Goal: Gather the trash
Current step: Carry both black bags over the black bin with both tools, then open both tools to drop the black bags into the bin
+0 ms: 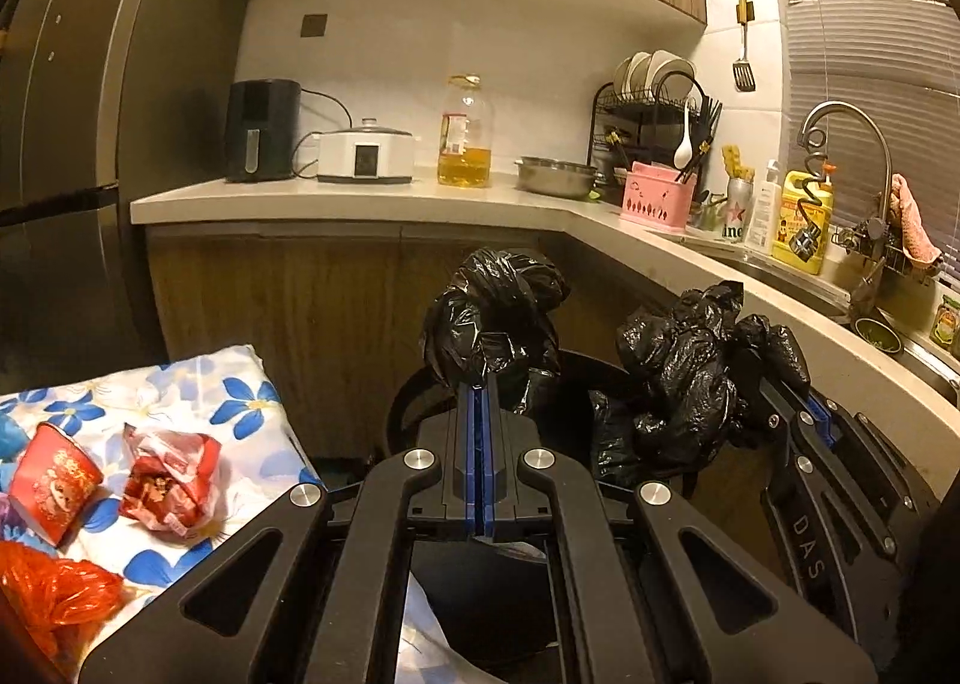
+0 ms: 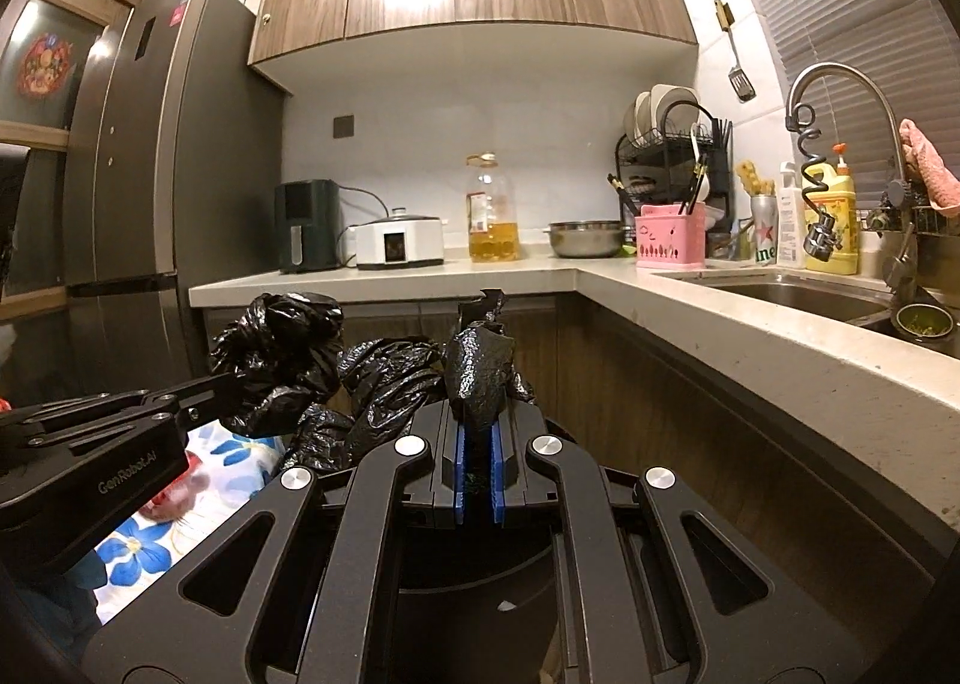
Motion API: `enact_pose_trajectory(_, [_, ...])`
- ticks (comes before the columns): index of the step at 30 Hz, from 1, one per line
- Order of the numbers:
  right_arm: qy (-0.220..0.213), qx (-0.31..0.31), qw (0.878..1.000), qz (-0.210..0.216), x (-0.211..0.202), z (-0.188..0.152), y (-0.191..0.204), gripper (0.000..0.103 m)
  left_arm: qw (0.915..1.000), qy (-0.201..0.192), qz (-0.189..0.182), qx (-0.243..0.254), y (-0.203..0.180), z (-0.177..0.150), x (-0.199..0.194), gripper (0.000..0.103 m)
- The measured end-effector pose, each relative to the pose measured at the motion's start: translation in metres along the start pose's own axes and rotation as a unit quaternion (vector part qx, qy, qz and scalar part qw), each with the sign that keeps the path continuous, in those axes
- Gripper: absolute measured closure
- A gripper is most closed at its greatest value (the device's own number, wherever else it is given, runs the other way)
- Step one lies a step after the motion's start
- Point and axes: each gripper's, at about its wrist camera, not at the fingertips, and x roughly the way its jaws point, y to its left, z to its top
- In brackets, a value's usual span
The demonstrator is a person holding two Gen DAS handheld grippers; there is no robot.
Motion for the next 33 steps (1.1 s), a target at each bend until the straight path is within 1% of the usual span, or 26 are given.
enact_pose_trajectory(6, [0.011,-0.005,1.000,-0.003,0.012,-0.008,0.000,0.095,0.9997,0.024,-0.005,-0.002,0.001,-0.008,0.021,0.102])
enact_pose_trajectory(9, [0.018,-0.008,1.000,-0.004,0.017,-0.011,0.000,0.090,0.9994,0.035,-0.005,-0.002,0.002,-0.012,0.029,0.101])
enact_pose_trajectory(10, [0.019,-0.009,1.000,-0.005,0.018,-0.011,0.000,0.085,0.9993,0.037,-0.005,-0.002,0.002,-0.012,0.031,0.101])
enact_pose_trajectory(11, [0.021,-0.009,1.000,-0.006,0.019,-0.012,-0.001,0.075,0.9991,0.041,-0.006,-0.003,0.003,-0.013,0.033,0.101])
enact_pose_trajectory(13, [0.020,-0.009,1.000,-0.006,0.020,-0.013,-0.002,0.065,0.9990,0.043,-0.006,-0.006,0.004,-0.015,0.035,0.101])
enact_pose_trajectory(14, [0.019,-0.008,1.000,-0.006,0.019,-0.013,-0.002,0.062,0.9990,0.045,-0.004,-0.008,0.005,-0.015,0.036,0.096])
enact_pose_trajectory(16, [0.018,-0.007,1.000,-0.009,0.018,-0.013,-0.004,0.059,0.9988,0.048,-0.004,-0.011,0.007,-0.016,0.036,0.085])
enact_pose_trajectory(17, [0.018,-0.006,1.000,-0.010,0.018,-0.013,-0.005,0.058,0.9987,0.049,-0.002,-0.013,0.007,-0.017,0.036,0.076])
enact_pose_trajectory(18, [0.019,-0.005,1.000,-0.011,0.017,-0.014,-0.006,0.058,0.9987,0.048,-0.001,-0.015,0.008,-0.018,0.036,0.071])
enact_pose_trajectory(19, [0.019,-0.004,1.000,-0.012,0.017,-0.014,-0.006,0.056,0.9987,0.048,0.001,-0.019,0.010,-0.019,0.035,0.070])
enact_pose_trajectory(21, [0.023,0.002,1.000,-0.013,0.015,-0.015,-0.009,0.052,0.9985,0.048,0.006,-0.026,0.013,-0.019,0.032,0.058])
enact_pose_trajectory(22, [0.024,0.005,1.000,-0.012,0.014,-0.015,-0.009,0.051,0.9984,0.047,0.011,-0.030,0.014,-0.020,0.030,0.055])
enact_pose_trajectory(24, [0.030,0.012,0.999,-0.011,0.012,-0.016,-0.011,0.046,0.9983,0.045,0.023,-0.031,0.016,-0.022,0.025,0.041])
enact_pose_trajectory(25, [0.034,0.016,0.999,-0.009,0.011,-0.016,-0.012,0.043,0.9981,0.042,0.036,-0.028,0.017,-0.023,0.021,0.039])
enact_pose_trajectory(27, [0.041,0.022,0.999,-0.006,0.007,-0.016,-0.013,0.038,0.9973,0.039,0.060,-0.019,0.017,-0.025,0.014,0.029])
enact_pose_trajectory(30, [0.050,0.035,0.998,0.005,-0.001,-0.017,-0.013,0.031,0.9953,0.038,0.088,-0.012,0.017,-0.029,0.002,0.021])
enact_pose_trajectory(32, [0.057,0.041,0.997,0.014,-0.007,-0.018,-0.013,0.027,0.9938,0.035,0.105,-0.008,0.019,-0.033,-0.009,0.017])
enact_pose_trajectory(33, [0.060,0.044,0.997,0.020,-0.011,-0.018,-0.011,0.027,0.9926,0.033,0.116,-0.005,0.020,-0.035,-0.016,0.017])
